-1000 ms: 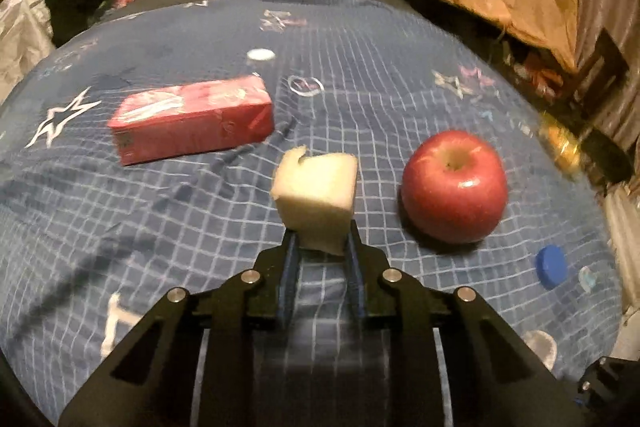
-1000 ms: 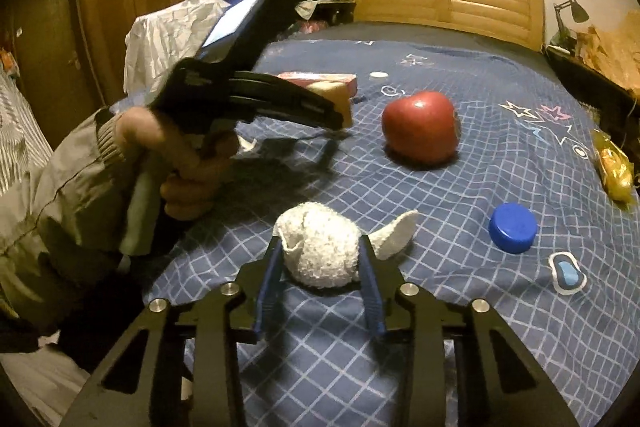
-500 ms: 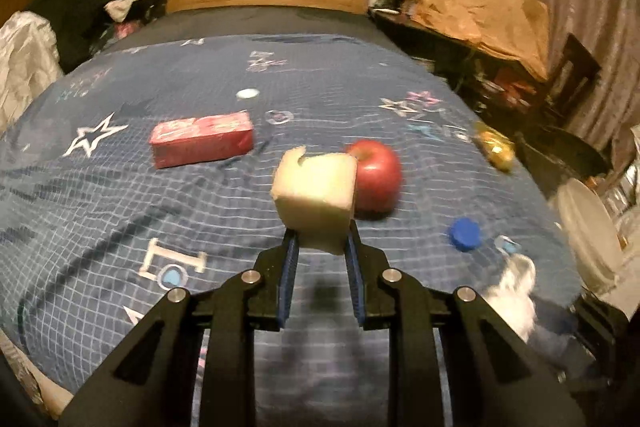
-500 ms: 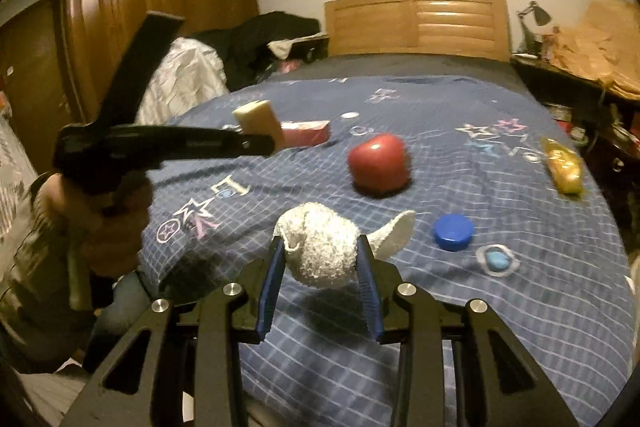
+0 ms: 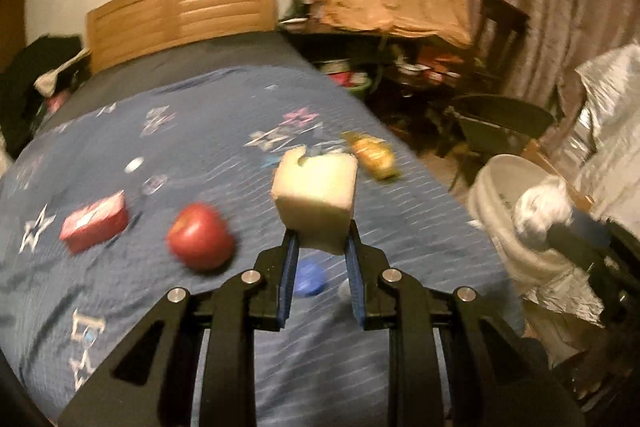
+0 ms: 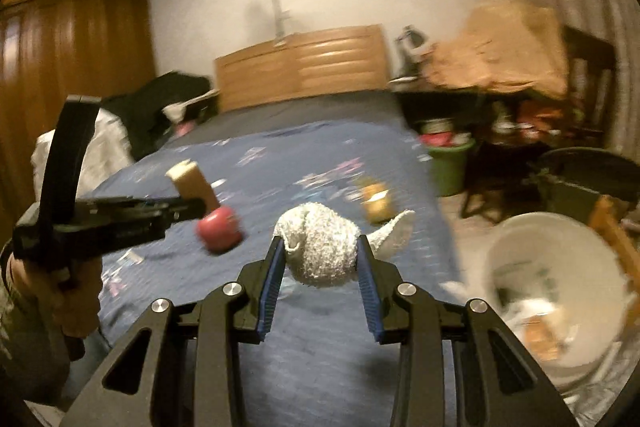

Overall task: Collect trash
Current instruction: 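Carry the cream cube and tissue wad over the white bucket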

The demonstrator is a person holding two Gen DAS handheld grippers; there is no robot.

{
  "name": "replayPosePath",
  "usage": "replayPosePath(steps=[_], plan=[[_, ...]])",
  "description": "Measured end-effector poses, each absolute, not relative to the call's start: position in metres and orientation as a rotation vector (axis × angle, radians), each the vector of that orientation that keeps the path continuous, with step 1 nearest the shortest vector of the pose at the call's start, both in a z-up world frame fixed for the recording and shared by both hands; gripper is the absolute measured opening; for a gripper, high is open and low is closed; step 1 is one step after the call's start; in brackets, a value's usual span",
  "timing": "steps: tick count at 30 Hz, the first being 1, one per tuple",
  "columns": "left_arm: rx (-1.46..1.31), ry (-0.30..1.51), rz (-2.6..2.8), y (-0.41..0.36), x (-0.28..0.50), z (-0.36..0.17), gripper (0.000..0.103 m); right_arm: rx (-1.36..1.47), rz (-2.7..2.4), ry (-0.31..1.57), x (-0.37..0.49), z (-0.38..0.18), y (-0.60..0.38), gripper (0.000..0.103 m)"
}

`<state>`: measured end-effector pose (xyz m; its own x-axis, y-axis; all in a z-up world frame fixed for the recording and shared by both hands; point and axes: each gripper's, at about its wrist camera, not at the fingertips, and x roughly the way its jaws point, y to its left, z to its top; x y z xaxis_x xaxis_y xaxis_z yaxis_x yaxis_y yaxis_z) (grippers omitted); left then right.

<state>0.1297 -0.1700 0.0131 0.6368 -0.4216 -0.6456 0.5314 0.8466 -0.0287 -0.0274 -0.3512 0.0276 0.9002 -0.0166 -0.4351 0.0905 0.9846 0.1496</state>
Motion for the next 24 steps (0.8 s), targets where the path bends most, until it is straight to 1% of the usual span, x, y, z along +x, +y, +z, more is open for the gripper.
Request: replayPosePath(steps=[5, 9, 15, 24], plan=[[0.239, 0.659, -0.630, -0.242, 0.124, 0.024, 0.022, 0.175, -0.197, 0.433, -0.052, 0.050, -0.417, 0.037], [0.292, 0.631, -0.697, -0.297, 0.118, 0.028, 0.022, 0.201, -0.295, 0.454, -0.069, 0.055, -0.475, 0.037], [0.353, 0.649, -0.806, -0.367, 0.114, 0.021, 0.022, 0.245, -0.392, 0.490, -0.087, 0.051, -0.549, 0.037], [0.438, 0.692, -0.933, -0.450, 0.106, -0.003, 0.022, 0.305, -0.457, 0.544, -0.089, 0.028, -0.616, 0.037]])
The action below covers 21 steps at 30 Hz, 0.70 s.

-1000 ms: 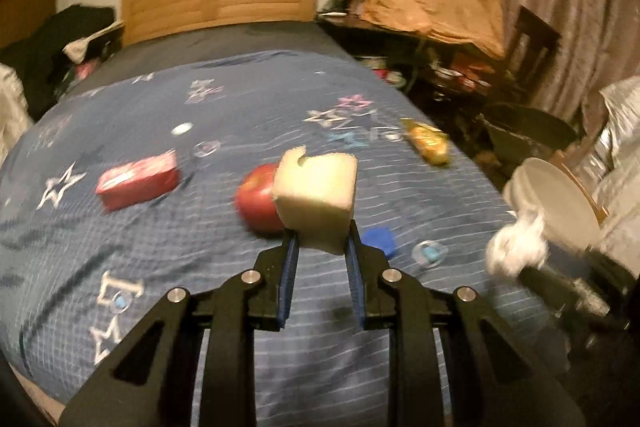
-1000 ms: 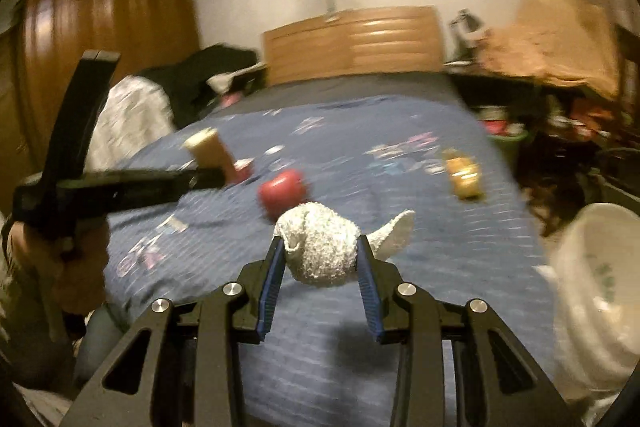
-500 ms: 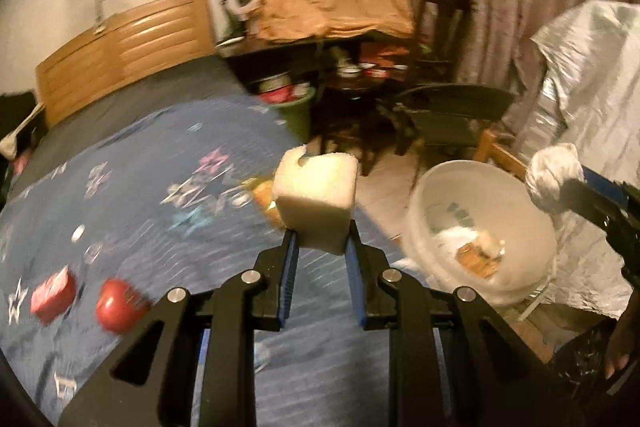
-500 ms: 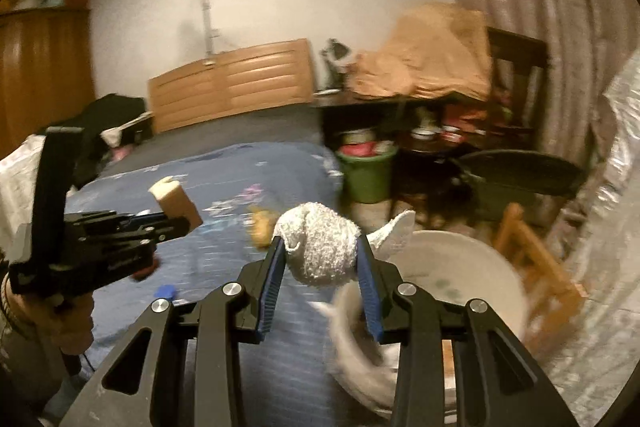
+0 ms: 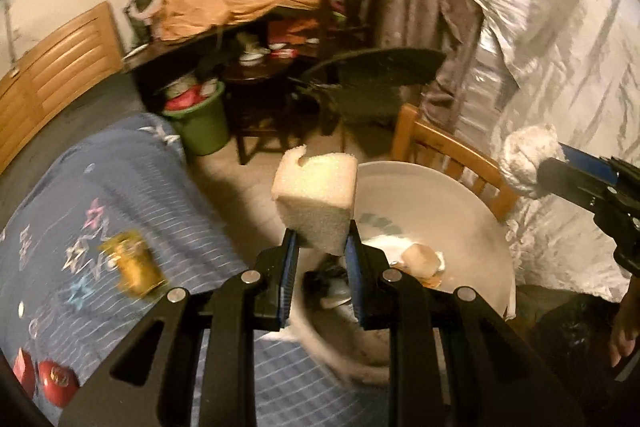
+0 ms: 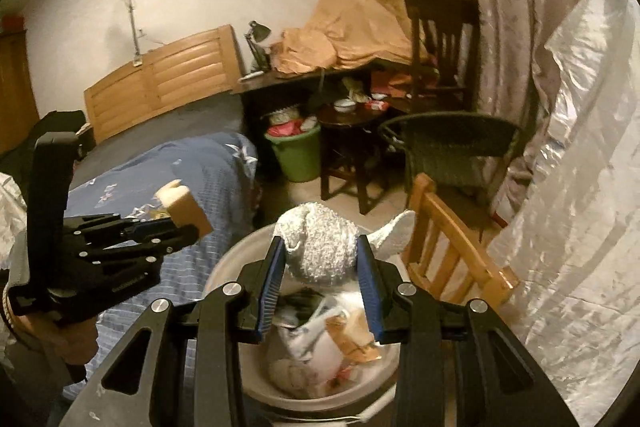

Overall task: Collect trash
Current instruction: 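Carry the cream cube and tissue wad over the white bucket, then open both tools over the bucket to drop cube and tissue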

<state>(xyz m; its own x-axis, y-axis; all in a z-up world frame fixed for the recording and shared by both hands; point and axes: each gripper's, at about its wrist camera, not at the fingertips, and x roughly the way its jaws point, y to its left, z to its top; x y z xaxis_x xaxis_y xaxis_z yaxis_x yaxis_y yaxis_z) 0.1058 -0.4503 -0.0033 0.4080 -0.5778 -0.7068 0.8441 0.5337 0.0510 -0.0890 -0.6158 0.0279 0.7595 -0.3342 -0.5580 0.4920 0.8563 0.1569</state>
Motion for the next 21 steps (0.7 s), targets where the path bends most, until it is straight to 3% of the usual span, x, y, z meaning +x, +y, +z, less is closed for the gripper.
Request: replayPosePath(steps=[21], plan=[[0.531, 0.749, -0.990, -0.489, 0.107, -0.044, 0.022, 0.335, -0.426, 0.623, -0.064, -0.012, -0.626, 0.038]])
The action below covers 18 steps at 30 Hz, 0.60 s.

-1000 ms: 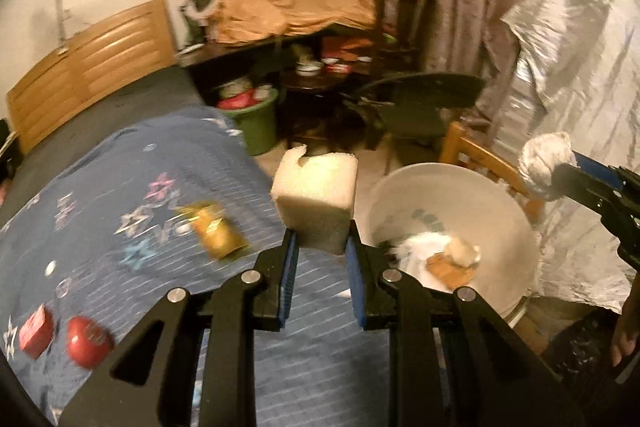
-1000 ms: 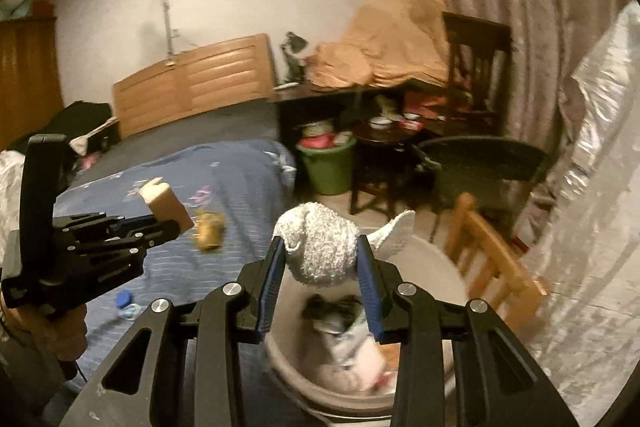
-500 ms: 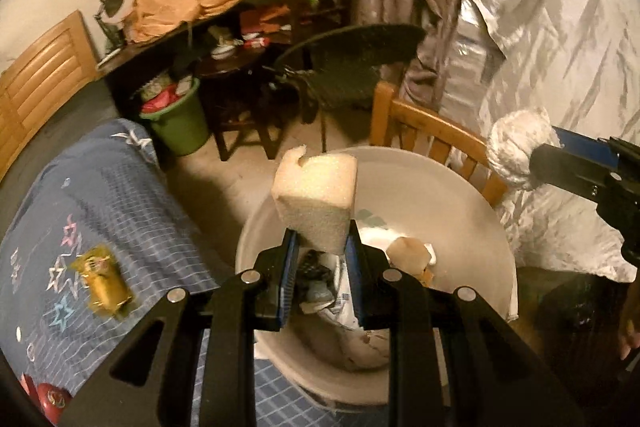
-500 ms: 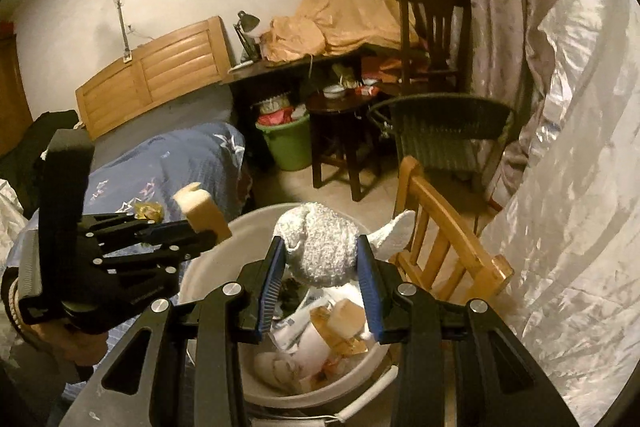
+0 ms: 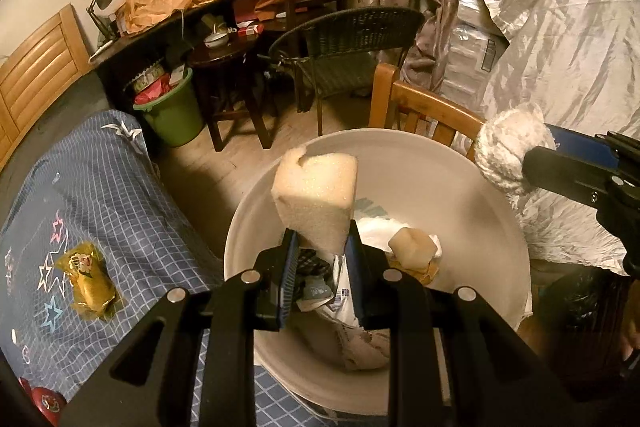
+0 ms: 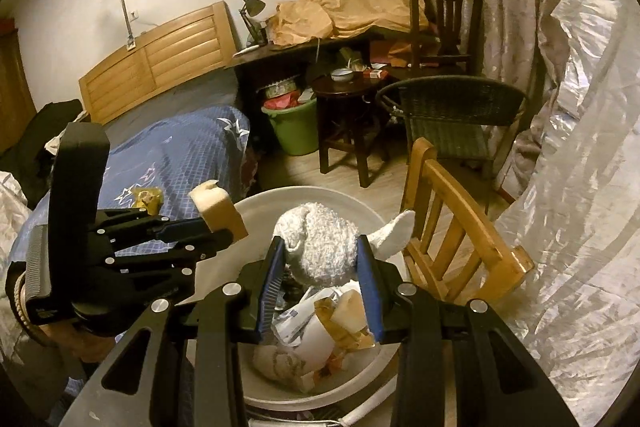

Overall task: Collect trash
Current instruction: 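Open both tools over the bucket to drop cube and tissue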

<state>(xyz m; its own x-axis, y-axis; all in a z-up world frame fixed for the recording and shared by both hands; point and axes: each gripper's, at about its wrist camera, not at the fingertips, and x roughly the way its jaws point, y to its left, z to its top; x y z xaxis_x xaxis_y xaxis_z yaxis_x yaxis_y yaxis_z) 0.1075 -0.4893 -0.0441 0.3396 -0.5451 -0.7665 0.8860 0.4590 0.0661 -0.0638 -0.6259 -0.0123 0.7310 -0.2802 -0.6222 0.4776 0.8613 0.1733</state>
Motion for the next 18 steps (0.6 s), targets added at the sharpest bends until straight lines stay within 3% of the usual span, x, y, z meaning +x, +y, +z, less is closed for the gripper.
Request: replayPosePath(steps=[2, 3, 4, 5, 6, 18], plan=[[0.536, 0.751, -1.001, -0.491, 0.107, -0.046, 0.025, 0.329, -0.427, 0.622, -0.061, -0.013, -0.626, 0.042], [0.540, 0.752, -1.001, -0.492, 0.106, -0.047, 0.028, 0.325, -0.438, 0.628, -0.060, -0.015, -0.627, 0.051], [0.544, 0.756, -0.987, -0.492, 0.107, -0.048, 0.036, 0.324, -0.445, 0.629, -0.061, -0.016, -0.628, 0.057], [0.542, 0.759, -0.974, -0.491, 0.108, -0.050, 0.052, 0.326, -0.449, 0.628, -0.061, -0.018, -0.630, 0.058], [0.535, 0.755, -0.965, -0.490, 0.109, -0.050, 0.056, 0.331, -0.448, 0.631, -0.061, -0.019, -0.631, 0.058], [0.517, 0.729, -0.929, -0.476, 0.103, -0.047, 0.060, 0.333, -0.495, 0.617, -0.077, -0.023, -0.626, 0.058]])
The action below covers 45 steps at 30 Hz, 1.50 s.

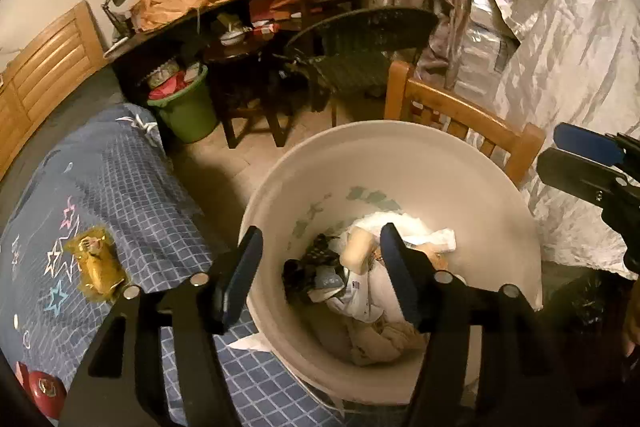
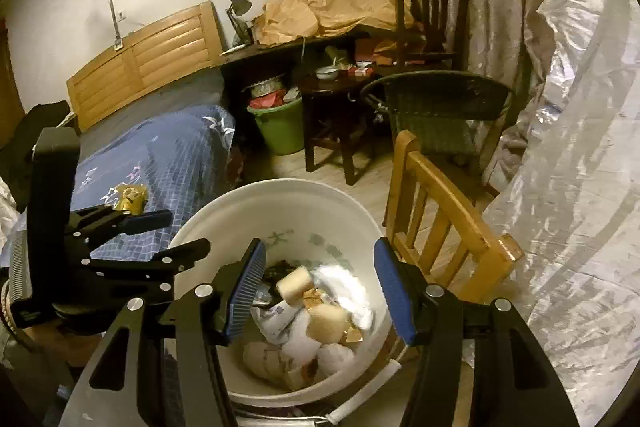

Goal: Collect trash

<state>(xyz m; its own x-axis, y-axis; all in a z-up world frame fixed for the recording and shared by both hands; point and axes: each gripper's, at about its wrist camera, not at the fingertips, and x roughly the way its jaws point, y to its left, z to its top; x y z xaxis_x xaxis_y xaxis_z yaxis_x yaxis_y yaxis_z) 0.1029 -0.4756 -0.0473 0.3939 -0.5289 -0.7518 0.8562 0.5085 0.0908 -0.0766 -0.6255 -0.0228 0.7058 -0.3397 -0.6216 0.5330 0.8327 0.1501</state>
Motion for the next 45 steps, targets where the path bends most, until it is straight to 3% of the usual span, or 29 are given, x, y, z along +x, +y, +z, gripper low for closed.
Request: replayPosePath(steps=[2, 7, 10, 15, 22, 45], plan=[[0.501, 0.708, -0.919, -0.471, 0.100, -0.043, 0.062, 0.329, -0.514, 0.606, -0.082, -0.021, -0.623, 0.059], [0.460, 0.649, -0.917, -0.458, 0.092, -0.031, 0.069, 0.324, -0.596, 0.540, -0.109, -0.015, -0.612, 0.088], [0.433, 0.615, -0.913, -0.449, 0.087, -0.026, 0.075, 0.345, -0.642, 0.493, -0.127, -0.013, -0.607, 0.097], [0.389, 0.556, -0.918, -0.434, 0.074, -0.020, 0.097, 0.352, -0.713, 0.410, -0.155, -0.010, -0.593, 0.098], [0.312, 0.498, -0.938, -0.420, 0.065, -0.014, 0.097, 0.241, -0.748, 0.311, -0.175, -0.003, -0.559, 0.098], [0.394, 0.470, -1.092, -0.417, 0.036, -0.033, 0.097, 0.256, -0.780, 0.290, -0.193, 0.000, -0.552, 0.098]])
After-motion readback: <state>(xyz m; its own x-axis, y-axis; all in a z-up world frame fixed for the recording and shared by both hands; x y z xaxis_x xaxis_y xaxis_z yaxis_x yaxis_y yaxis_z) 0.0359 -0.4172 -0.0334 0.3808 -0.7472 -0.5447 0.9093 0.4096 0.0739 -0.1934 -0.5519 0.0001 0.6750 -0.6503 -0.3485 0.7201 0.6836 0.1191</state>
